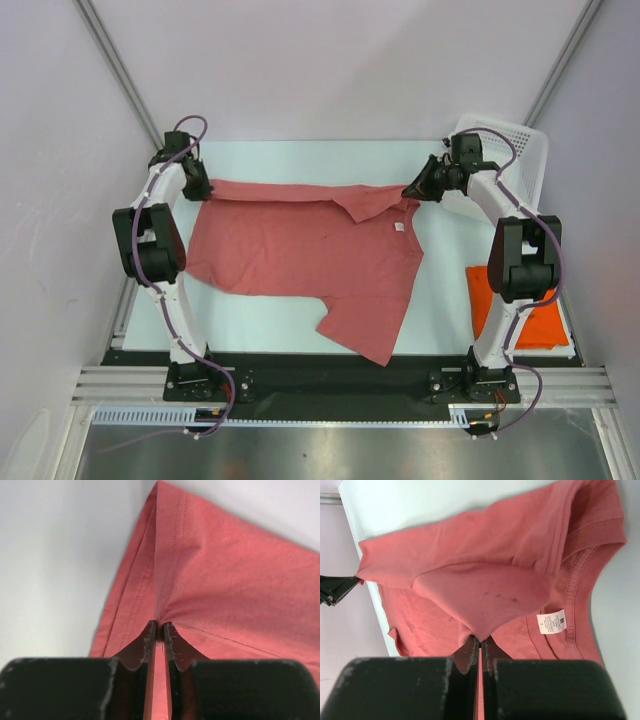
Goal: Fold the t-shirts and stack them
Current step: Fold the tshirt
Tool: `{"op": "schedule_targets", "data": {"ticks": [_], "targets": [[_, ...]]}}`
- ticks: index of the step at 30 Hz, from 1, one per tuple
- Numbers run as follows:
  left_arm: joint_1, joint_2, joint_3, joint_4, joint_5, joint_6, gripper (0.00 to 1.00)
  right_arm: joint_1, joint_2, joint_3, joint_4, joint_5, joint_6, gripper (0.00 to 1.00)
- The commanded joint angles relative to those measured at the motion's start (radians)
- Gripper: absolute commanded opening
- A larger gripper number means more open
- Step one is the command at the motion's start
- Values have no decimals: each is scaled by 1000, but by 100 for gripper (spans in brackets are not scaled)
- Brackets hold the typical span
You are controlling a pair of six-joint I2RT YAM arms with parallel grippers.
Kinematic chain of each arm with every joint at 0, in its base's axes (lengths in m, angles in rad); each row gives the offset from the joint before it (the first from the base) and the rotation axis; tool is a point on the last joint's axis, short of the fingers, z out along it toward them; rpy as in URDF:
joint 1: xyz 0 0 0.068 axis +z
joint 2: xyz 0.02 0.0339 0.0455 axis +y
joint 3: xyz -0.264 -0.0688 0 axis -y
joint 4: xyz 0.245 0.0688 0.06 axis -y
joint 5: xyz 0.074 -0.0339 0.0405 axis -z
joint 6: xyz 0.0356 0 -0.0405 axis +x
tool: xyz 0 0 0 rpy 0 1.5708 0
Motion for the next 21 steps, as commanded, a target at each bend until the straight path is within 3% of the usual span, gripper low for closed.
{"op": "schedule_targets", "data": {"ticks": [1,14,17,18,20,21], "targets": [[11,-6,40,-14,-54,80,15,0,-49,-3,-24,-12,-20,0],[-1,41,-6,-32,-5,108,15,18,-12,-30,-53,23,-39,0],[1,16,-44,-32,-3,91,25,20,-17,-41,-85,36,-49,0],[-1,4,-67,-32,-16,77,37,23,-26,-58,-108,38,-60,0],[5,-39,-87,-31,-27,65,46,32,-34,-67,-164,61,-85,0],[8,-56,-101,-31,-75,40,54,35,-43,-63,-186,70,-132,5]]}}
